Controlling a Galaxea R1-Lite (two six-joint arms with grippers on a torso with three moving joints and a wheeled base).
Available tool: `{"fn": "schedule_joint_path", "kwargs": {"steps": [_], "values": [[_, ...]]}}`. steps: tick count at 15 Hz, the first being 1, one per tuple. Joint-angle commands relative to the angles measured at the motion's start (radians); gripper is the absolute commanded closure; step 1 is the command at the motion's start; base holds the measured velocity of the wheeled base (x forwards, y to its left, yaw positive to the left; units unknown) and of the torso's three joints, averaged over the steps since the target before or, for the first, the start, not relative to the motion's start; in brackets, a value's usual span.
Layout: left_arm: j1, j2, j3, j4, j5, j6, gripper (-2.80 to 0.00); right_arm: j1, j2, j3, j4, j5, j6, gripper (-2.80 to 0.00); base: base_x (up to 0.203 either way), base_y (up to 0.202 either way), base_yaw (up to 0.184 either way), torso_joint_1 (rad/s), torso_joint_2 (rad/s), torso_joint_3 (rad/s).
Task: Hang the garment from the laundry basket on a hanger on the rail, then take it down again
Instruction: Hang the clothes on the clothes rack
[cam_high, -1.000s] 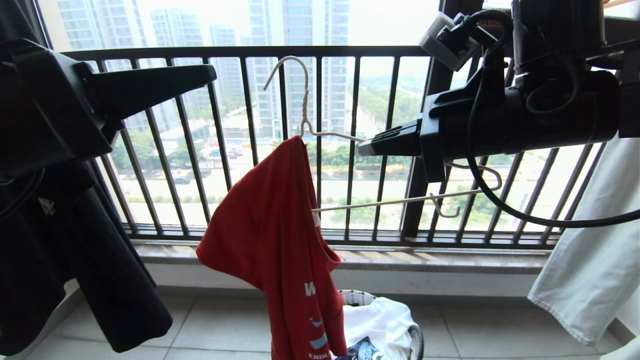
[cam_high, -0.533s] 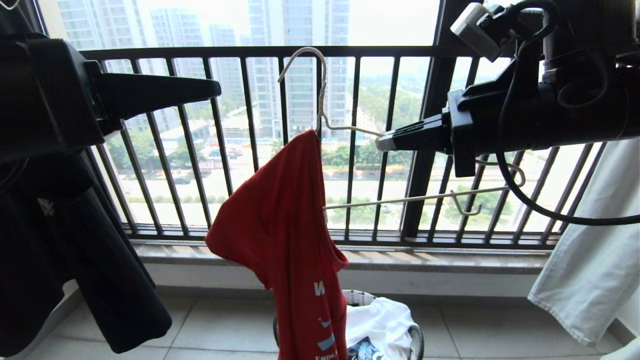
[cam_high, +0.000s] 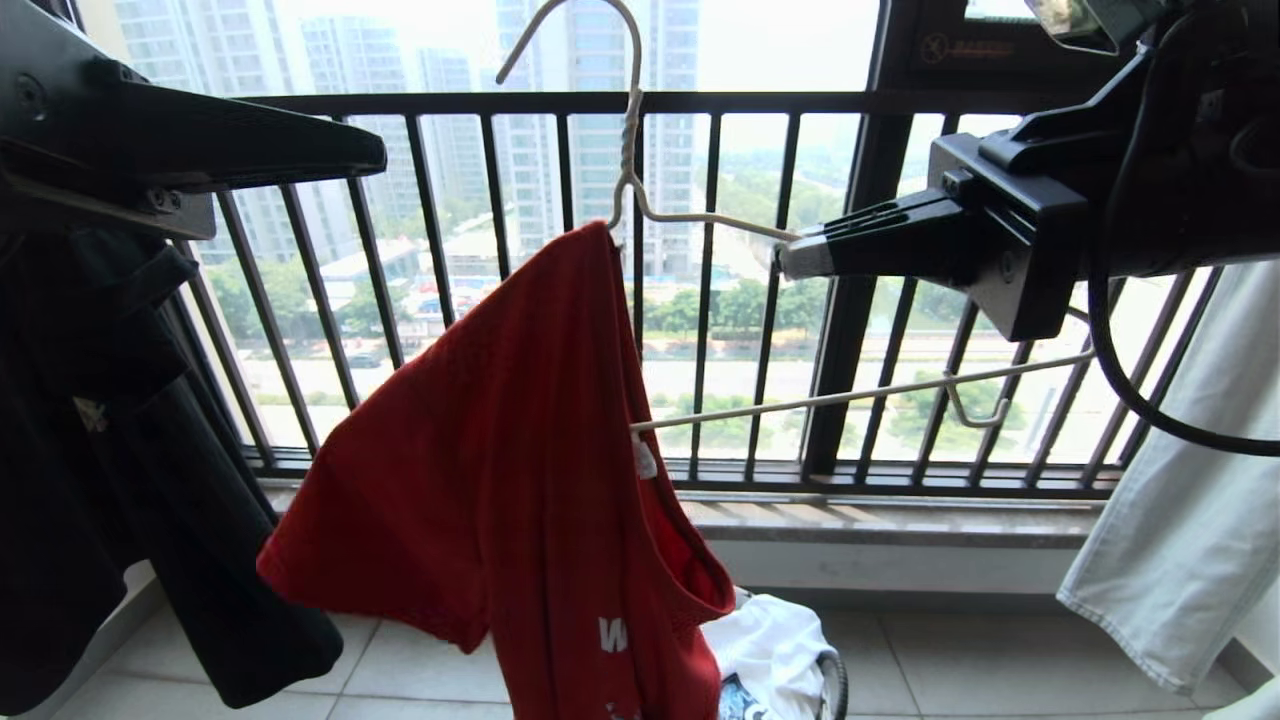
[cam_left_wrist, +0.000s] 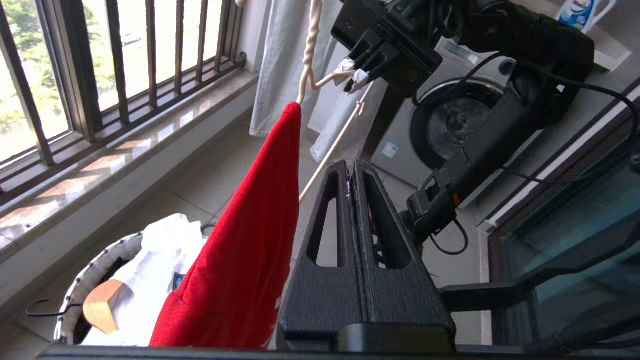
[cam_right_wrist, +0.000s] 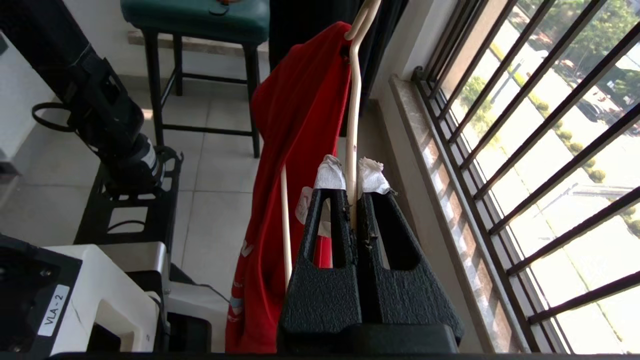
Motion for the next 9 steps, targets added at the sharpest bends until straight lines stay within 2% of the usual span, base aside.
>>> {"fn": "schedule_joint_path", "kwargs": {"steps": [1,3,5,6,9], "values": [[0.014,0.057,-0.058,0.059,-0.050,-0.001,0.00,0.001,-0.006,-0.020,0.002,0.055,-0.003,0.00,0.000,0.000,0.000,0.000,0.00,0.000],[-0.002,0.071,-0.077,0.091,-0.083,-0.001,0.00,0.010,-0.003,-0.025,0.002,0.062,-0.007,0.00,0.000,0.000,0.000,0.000,0.00,0.000],[-0.046,0.071,-0.068,0.091,-0.087,-0.001,0.00,0.017,-0.003,-0.033,0.003,0.072,-0.011,0.00,0.000,0.000,0.000,0.000,0.00,0.000],[-0.066,0.079,-0.067,0.091,-0.087,0.001,-2.80,0.024,-0.006,-0.033,0.004,0.076,-0.011,0.00,0.000,0.000,0.000,0.000,0.00,0.000],[-0.093,0.099,-0.080,0.088,-0.079,0.007,-2.80,0.034,-0.008,-0.034,0.008,0.074,-0.011,0.00,0.000,0.000,0.000,0.000,0.00,0.000]]}}
